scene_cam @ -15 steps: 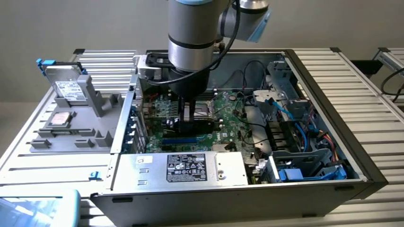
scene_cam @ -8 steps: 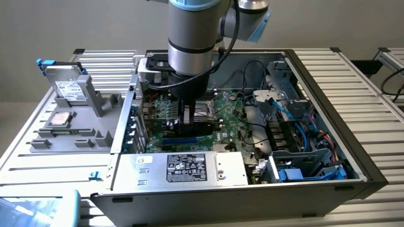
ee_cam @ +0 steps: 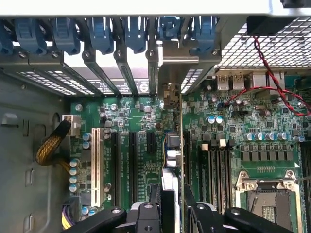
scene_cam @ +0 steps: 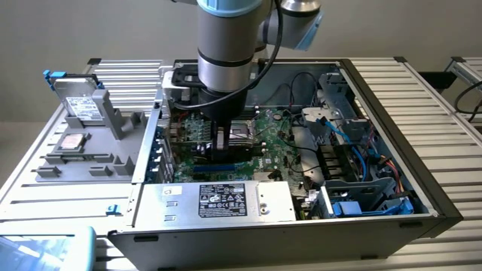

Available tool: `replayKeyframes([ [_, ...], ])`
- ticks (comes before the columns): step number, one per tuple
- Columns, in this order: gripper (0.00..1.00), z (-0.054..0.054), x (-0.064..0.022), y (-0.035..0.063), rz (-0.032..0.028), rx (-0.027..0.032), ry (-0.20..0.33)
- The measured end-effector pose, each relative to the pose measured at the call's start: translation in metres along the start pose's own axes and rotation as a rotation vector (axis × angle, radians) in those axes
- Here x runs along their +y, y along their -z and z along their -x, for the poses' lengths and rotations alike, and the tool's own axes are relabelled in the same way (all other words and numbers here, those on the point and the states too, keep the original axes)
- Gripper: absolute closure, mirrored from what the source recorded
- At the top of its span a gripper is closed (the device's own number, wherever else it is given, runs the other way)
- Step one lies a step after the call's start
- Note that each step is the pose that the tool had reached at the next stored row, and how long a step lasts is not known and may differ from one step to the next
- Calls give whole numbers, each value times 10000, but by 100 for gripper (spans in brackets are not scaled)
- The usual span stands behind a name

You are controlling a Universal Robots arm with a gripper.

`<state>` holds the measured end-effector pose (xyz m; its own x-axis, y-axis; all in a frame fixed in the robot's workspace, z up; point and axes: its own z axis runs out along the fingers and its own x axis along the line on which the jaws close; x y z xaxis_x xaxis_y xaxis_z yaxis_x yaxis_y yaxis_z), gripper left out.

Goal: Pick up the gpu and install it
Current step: 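Insert the gpu into the slot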

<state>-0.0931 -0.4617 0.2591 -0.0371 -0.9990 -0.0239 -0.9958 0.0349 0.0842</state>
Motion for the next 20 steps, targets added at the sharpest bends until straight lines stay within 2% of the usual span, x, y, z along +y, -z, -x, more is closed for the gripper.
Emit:
replayKeyframes([
  [20,72,-21,31,-41,19,-3,-1],
])
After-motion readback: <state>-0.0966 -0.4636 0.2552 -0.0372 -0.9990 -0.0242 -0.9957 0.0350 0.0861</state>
